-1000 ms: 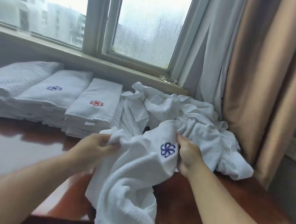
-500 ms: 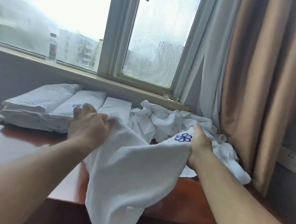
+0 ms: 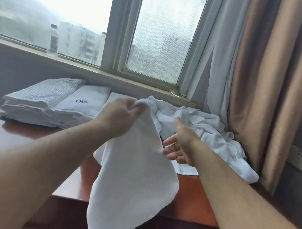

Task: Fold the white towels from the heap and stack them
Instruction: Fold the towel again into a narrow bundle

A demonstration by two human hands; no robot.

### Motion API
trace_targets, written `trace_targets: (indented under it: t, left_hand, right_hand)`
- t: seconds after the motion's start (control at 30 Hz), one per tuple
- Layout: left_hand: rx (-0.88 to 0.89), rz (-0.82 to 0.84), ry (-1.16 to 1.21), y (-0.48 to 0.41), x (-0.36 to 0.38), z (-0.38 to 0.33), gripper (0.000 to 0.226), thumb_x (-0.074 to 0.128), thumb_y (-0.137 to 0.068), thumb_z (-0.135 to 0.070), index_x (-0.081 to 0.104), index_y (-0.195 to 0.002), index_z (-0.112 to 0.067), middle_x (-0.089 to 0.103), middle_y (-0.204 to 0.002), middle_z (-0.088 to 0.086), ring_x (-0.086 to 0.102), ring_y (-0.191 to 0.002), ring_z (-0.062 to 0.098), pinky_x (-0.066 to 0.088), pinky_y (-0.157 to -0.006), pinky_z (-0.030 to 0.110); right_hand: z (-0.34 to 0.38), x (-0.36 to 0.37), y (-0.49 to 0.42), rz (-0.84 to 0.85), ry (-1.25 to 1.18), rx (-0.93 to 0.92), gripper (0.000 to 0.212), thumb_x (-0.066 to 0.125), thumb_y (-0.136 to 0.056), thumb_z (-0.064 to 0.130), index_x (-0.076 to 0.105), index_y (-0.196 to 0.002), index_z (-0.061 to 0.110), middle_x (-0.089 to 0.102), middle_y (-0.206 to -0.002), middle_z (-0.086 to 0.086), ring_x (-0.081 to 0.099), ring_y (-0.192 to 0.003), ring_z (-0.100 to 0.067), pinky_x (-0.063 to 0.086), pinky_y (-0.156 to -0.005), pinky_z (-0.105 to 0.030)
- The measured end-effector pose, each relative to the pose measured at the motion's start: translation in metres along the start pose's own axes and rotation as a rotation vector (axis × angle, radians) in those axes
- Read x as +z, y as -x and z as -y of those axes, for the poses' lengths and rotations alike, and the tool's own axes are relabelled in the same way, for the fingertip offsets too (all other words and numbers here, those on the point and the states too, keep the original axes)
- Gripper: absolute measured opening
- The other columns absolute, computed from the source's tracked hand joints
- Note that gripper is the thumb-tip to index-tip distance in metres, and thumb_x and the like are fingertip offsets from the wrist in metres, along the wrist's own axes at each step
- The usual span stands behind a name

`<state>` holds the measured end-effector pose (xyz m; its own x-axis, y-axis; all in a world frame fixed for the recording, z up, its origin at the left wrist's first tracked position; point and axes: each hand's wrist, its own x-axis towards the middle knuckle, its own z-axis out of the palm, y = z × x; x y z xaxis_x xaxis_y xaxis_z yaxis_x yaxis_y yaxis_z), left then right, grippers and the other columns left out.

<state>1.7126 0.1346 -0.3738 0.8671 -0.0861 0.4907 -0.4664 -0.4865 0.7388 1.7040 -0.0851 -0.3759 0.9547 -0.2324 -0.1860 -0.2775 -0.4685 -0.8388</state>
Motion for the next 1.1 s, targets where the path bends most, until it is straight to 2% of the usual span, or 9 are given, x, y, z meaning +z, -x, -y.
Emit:
trace_targets:
  t: [0.07,0.13,0.37,0.5,0.67,0.87,0.97,1.03,1.1]
  left_hand:
    - [0.055,0.135,0.0,0.002,0.004,-0.009,0.032,0.054,-0.097,-0.055,0.069,-0.073,-0.04,0.058,-0.054,-0.019,0.052,-0.05,-0.002,0.04,-0.051,0.02]
    - [0.111,0.187,-0.034,0.003,0.009,-0.016,0.027,0.058,-0.095,-0.054,0.072,-0.077,-0.039,0.059,-0.058,-0.015,0.052,-0.054,0.002,0.041,-0.054,0.023]
    - [0.221,0.177,-0.178,0.005,0.011,-0.02,0.018,0.064,-0.089,-0.057,0.069,-0.097,-0.042,0.068,-0.086,-0.006,0.062,-0.088,0.017,0.05,-0.076,0.034]
    - [0.068,0.271,-0.236,0.003,0.004,-0.002,0.084,0.086,-0.071,-0.044,0.037,-0.138,-0.031,0.05,-0.117,-0.007,0.05,-0.106,0.016,0.041,-0.084,0.029]
    - [0.111,0.455,-0.435,0.005,0.012,0.009,0.014,0.069,-0.085,-0.038,0.057,-0.086,-0.029,0.062,-0.085,-0.01,0.061,-0.093,0.023,0.045,-0.071,0.031]
    - [0.442,0.624,-0.695,0.032,0.052,0.024,0.027,0.056,-0.089,-0.045,0.055,-0.106,-0.025,0.055,-0.113,-0.005,0.051,-0.11,0.018,0.043,-0.094,0.037]
    - [0.25,0.87,-0.582,0.047,0.069,0.034,0.034,0.061,-0.087,-0.058,0.05,-0.102,-0.029,0.058,-0.105,-0.008,0.057,-0.1,0.018,0.046,-0.081,0.035]
    - [0.092,0.916,-0.445,0.047,0.072,0.035,0.037,0.052,-0.089,-0.068,0.055,-0.099,-0.032,0.059,-0.099,-0.014,0.056,-0.093,0.011,0.044,-0.077,0.029]
    - [0.011,0.847,-0.351,0.041,0.075,0.035,0.031,0.041,-0.103,-0.051,0.063,-0.103,-0.03,0.06,-0.098,-0.015,0.056,-0.092,0.01,0.04,-0.074,0.02]
  right_hand:
    - [-0.006,0.011,0.002,0.437,-0.214,0.161,0.11,0.016,-0.083,0.092,0.061,-0.117,-0.002,0.074,-0.098,-0.028,0.075,-0.075,-0.038,0.054,-0.051,-0.028]
    - [-0.01,0.025,0.001,0.577,-0.431,0.173,0.113,0.024,-0.083,0.092,0.054,-0.127,-0.008,0.07,-0.108,-0.034,0.072,-0.09,-0.049,0.06,-0.059,-0.037]
    - [0.006,0.05,-0.016,0.347,-0.627,-0.078,0.029,0.05,-0.101,0.016,0.068,-0.114,-0.002,0.071,-0.095,-0.022,0.074,-0.078,-0.037,0.061,-0.063,-0.036]
    - [0.02,0.036,-0.028,0.236,-1.057,-0.213,0.031,0.034,-0.102,0.009,0.064,-0.104,0.0,0.063,-0.086,-0.016,0.065,-0.075,-0.027,0.055,-0.078,-0.037]
    - [0.013,0.006,-0.036,0.229,-1.378,-0.373,0.04,0.025,-0.104,0.018,0.055,-0.128,0.005,0.065,-0.107,-0.013,0.063,-0.099,-0.028,0.05,-0.093,-0.034]
    - [-0.063,0.004,-0.05,-0.509,-0.886,0.338,0.041,0.038,-0.103,0.027,0.056,-0.134,0.005,0.064,-0.119,-0.013,0.062,-0.101,-0.03,0.051,-0.079,-0.039]
    - [-0.079,0.0,-0.056,-0.881,-0.319,0.188,0.043,0.05,-0.095,0.031,0.055,-0.131,0.007,0.058,-0.132,-0.015,0.057,-0.113,-0.031,0.038,-0.081,-0.035]
    - [-0.079,0.0,-0.05,-0.675,-0.031,-0.295,0.031,0.048,-0.091,0.014,0.063,-0.119,0.018,0.064,-0.123,-0.003,0.059,-0.111,-0.019,0.042,-0.087,-0.027]
    - [-0.082,0.008,-0.051,-0.188,0.33,-0.452,0.041,0.043,-0.09,0.002,0.068,-0.109,0.029,0.066,-0.119,0.005,0.059,-0.113,-0.013,0.046,-0.099,-0.026]
